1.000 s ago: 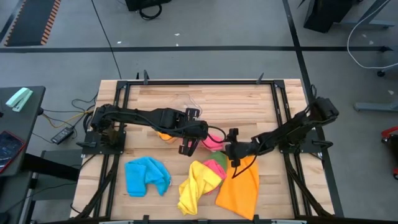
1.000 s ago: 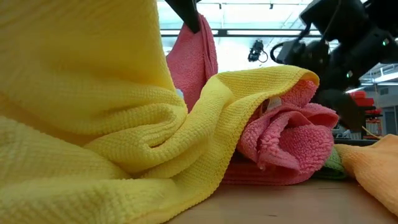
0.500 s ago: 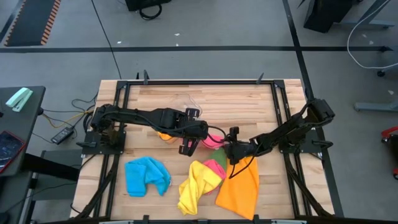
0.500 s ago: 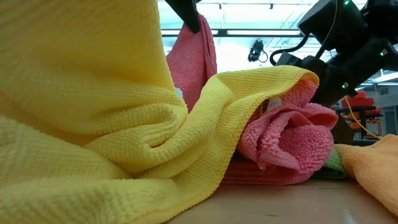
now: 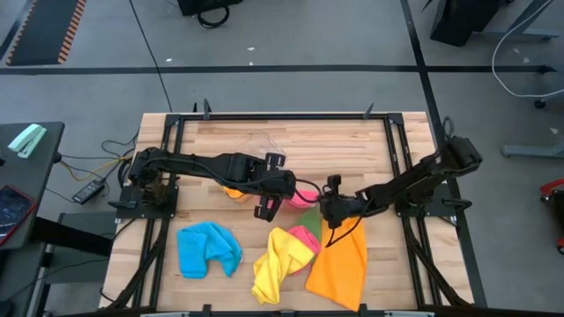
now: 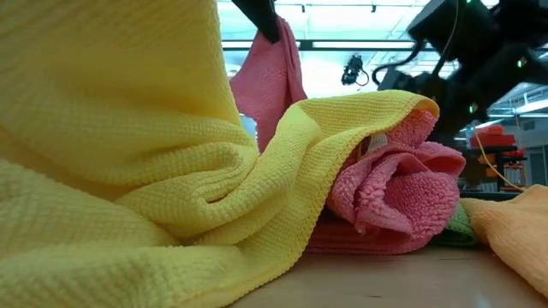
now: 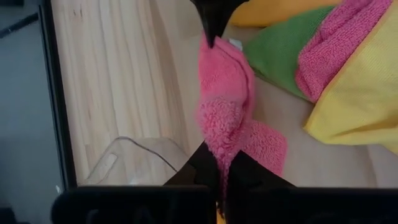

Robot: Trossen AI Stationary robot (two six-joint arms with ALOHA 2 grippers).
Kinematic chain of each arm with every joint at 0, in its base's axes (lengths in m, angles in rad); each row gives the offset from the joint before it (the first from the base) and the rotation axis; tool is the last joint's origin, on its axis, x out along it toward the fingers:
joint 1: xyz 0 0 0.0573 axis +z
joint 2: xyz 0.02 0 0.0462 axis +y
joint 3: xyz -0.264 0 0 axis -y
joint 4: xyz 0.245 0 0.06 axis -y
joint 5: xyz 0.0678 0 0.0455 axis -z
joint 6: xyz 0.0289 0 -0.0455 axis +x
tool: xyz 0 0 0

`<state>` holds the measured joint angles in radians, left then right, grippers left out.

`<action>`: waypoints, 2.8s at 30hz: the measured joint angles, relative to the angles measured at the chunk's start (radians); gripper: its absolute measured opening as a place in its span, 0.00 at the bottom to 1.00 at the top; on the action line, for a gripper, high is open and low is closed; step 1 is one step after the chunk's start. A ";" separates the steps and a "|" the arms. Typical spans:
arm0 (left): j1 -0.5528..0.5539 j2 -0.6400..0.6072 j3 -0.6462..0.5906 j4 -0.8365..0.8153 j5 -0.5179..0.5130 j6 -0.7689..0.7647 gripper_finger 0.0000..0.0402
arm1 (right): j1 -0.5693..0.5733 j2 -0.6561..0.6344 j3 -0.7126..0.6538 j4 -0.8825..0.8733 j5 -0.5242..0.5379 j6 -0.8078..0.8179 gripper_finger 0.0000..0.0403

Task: Fold microfiber towels
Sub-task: Fold the pink microfiber towel

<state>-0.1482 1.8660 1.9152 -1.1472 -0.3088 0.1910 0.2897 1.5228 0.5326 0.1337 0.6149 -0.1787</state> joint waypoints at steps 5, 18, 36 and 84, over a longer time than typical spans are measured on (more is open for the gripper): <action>0.022 0.000 0.000 0.054 0.003 0.063 0.07 | 0.007 -0.154 0.029 -0.197 0.036 0.023 0.01; 0.205 0.000 -0.036 0.208 0.000 0.165 0.06 | -0.153 -0.395 0.050 -0.565 0.077 0.061 0.02; 0.473 0.093 -0.076 0.596 0.192 0.416 0.09 | -0.522 -0.409 0.050 -0.436 0.437 -0.299 0.03; 0.237 0.281 -0.077 0.208 0.290 0.107 0.06 | -0.204 -0.369 0.050 -0.840 -0.297 -0.154 0.04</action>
<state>0.0885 2.1465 1.8385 -0.9387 -0.0190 0.2975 0.0858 1.1539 0.5827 -0.7065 0.3180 -0.3324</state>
